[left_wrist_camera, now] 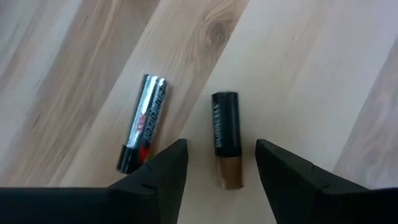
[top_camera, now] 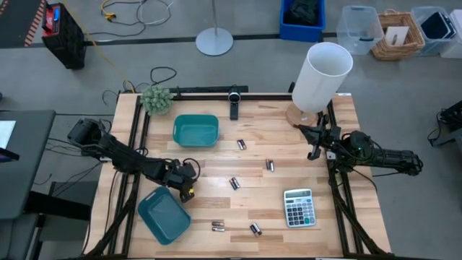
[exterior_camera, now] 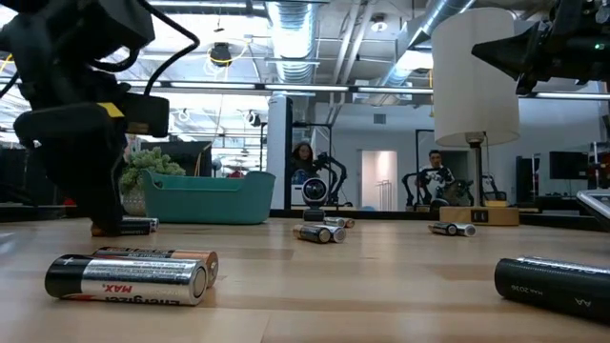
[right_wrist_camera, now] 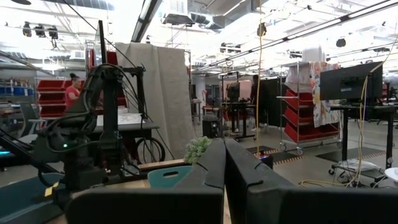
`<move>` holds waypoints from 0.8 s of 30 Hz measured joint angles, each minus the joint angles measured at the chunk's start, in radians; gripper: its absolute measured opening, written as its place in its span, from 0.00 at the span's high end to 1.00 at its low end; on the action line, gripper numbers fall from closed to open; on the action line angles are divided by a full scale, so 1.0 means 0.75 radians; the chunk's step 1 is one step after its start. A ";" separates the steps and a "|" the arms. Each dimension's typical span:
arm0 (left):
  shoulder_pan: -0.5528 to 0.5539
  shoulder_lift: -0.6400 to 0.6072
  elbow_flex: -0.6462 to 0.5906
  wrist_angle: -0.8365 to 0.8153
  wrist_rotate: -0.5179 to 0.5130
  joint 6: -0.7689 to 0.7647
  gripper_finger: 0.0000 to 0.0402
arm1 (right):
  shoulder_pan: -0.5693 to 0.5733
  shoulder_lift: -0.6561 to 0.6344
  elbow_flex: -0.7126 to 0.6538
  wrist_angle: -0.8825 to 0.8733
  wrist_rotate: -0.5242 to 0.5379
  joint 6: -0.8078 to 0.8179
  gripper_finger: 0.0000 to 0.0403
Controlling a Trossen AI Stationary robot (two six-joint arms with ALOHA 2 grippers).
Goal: Sort batteries
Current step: Put the black battery into the blue bin
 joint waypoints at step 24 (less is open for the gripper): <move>0.001 0.081 0.080 -0.060 0.013 -0.068 0.90 | 0.000 -0.001 0.000 0.000 0.000 0.001 0.96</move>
